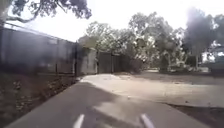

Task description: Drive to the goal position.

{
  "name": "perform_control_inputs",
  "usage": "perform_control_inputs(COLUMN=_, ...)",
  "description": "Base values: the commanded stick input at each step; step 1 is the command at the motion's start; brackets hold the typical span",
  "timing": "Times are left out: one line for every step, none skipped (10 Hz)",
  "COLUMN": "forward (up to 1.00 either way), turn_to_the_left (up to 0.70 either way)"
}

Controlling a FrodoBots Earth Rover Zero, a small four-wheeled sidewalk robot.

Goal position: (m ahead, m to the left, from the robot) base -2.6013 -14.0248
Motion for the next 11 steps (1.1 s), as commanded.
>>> perform_control_inputs(forward=0.7, turn_to_the_left=0.0)
perform_control_inputs(forward=0.7, turn_to_the_left=0.0)
perform_control_inputs(forward=0.7, turn_to_the_left=0.0)
perform_control_inputs(forward=0.7, turn_to_the_left=0.0)
perform_control_inputs(forward=0.7, turn_to_the_left=0.0)
perform_control_inputs(forward=0.5, turn_to_the_left=0.0)
perform_control_inputs(forward=0.5, turn_to_the_left=0.0)
perform_control_inputs(forward=0.5, turn_to_the_left=0.0)
perform_control_inputs(forward=0.5, turn_to_the_left=0.0)
perform_control_inputs(forward=0.5, turn_to_the_left=0.0)
perform_control_inputs(forward=0.5, turn_to_the_left=0.0)
